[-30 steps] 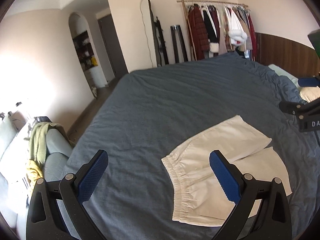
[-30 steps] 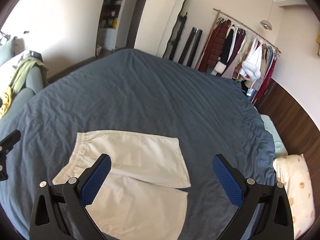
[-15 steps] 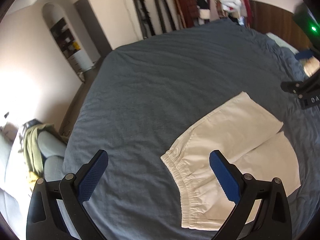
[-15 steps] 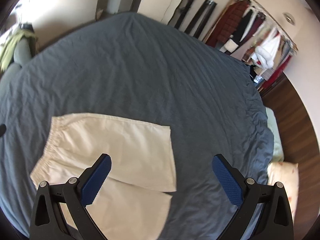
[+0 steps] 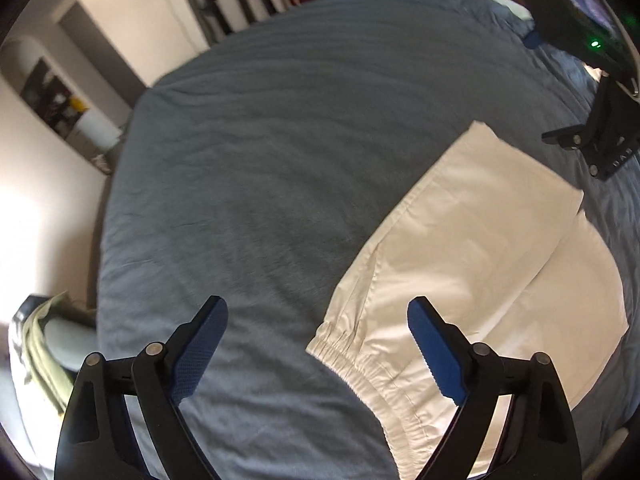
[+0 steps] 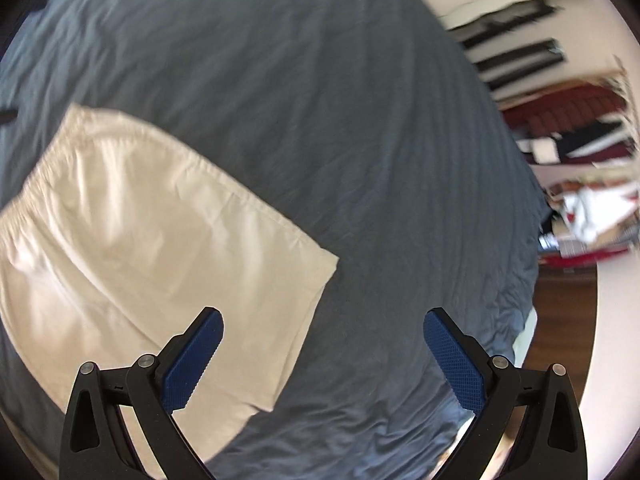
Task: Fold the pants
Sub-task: 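Lower the left tool to the elastic cuff while the right tool reaches the opposite corner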
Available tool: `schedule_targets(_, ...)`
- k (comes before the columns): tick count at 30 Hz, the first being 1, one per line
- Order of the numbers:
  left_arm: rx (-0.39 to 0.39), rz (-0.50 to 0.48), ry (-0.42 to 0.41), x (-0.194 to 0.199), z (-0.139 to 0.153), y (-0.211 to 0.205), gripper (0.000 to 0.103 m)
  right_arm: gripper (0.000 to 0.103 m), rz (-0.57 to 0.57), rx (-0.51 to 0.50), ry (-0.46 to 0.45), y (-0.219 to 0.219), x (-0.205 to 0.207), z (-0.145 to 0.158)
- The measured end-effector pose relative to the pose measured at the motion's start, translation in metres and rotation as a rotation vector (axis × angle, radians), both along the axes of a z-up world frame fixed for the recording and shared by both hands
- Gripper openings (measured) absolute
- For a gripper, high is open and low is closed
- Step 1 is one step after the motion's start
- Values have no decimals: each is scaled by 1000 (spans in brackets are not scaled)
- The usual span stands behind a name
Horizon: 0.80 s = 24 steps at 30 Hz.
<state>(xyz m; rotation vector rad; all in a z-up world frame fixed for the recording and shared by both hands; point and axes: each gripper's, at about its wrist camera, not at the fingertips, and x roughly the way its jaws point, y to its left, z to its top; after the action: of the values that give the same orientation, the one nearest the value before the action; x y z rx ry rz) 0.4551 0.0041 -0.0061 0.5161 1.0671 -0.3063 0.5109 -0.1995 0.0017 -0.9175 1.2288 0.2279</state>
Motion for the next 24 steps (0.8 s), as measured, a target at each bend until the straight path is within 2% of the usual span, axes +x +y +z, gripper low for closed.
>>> schedule_targets(6, 53, -94, 71, 35, -36, -6, 80, 94, 86, -82, 111, -3, 32, -47)
schedule_targets(11, 27, -144, 154, 51, -57, -7, 73, 84, 116, -142, 170, -7, 55, -74)
schedule_targets(17, 56, -230, 226, 58, -89, -19, 62, 70, 224, -193, 229, 0, 64, -102)
schedule_targets(21, 62, -253, 291, 65, -104, -21, 56, 66, 256, -226, 278, -5, 68, -122)
schedule_targets(23, 52, -244, 330, 72, -110, -21, 54, 57, 267, -225, 299, -8, 69, -126)
schedule_targets(24, 47, -237, 345, 77, -112, -22, 53, 56, 267, -214, 316, -10, 70, -127)
